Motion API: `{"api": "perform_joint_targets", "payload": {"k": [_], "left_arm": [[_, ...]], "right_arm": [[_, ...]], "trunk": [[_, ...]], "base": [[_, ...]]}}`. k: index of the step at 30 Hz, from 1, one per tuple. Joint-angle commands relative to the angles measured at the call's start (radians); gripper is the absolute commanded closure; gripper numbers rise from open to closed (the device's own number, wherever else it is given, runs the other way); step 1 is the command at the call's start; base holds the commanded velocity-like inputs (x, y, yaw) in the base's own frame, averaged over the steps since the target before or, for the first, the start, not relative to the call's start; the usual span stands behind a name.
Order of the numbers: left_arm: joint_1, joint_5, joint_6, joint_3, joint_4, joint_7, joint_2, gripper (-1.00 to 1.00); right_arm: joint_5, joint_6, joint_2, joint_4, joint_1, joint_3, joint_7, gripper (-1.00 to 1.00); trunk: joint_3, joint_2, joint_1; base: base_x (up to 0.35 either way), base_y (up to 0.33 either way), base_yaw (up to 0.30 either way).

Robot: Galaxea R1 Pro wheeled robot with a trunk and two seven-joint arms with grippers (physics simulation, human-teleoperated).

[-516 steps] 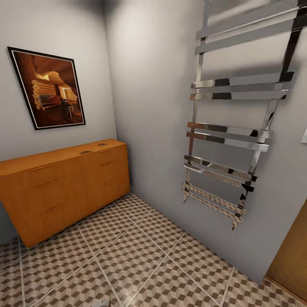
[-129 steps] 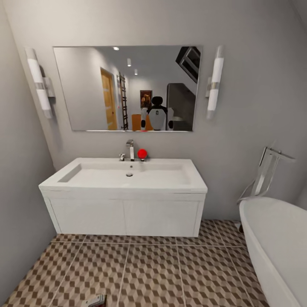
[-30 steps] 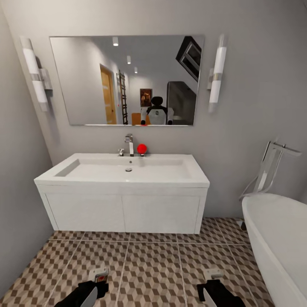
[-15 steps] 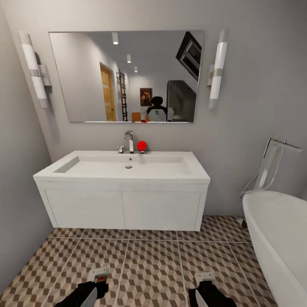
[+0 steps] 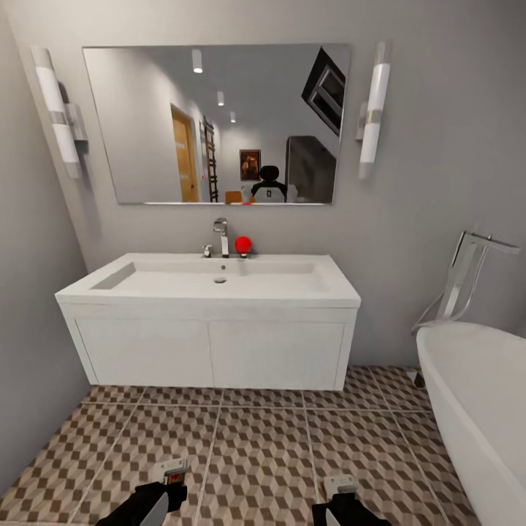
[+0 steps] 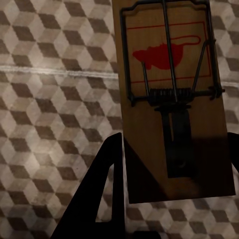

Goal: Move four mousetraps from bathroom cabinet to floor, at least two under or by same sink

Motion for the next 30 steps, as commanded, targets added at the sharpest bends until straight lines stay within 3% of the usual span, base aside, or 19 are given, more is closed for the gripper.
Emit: {"api": "perform_joint_targets", "payload": {"k": [1, 30], "left_arm": [[0.0, 0.01, 0.004, -0.009, -0.002, 0.008, 0.001, 1.0], [0.0, 0.011, -0.001, -0.011, -0.002, 0.01, 0.002, 1.0]], "right_arm": [[0.009, 0.005, 0.001, -0.002, 0.0, -0.008, 0.001, 1.0], [0.012, 0.002, 0.004, -0.004, 0.0, -0.007, -0.007, 1.0]], "trunk": [[-0.004, -0.008, 0.004], [-0.095, -0.211, 0.115]], "base": [[0.0, 0.0, 0.0], [0.0, 0.0, 0.0]]}}
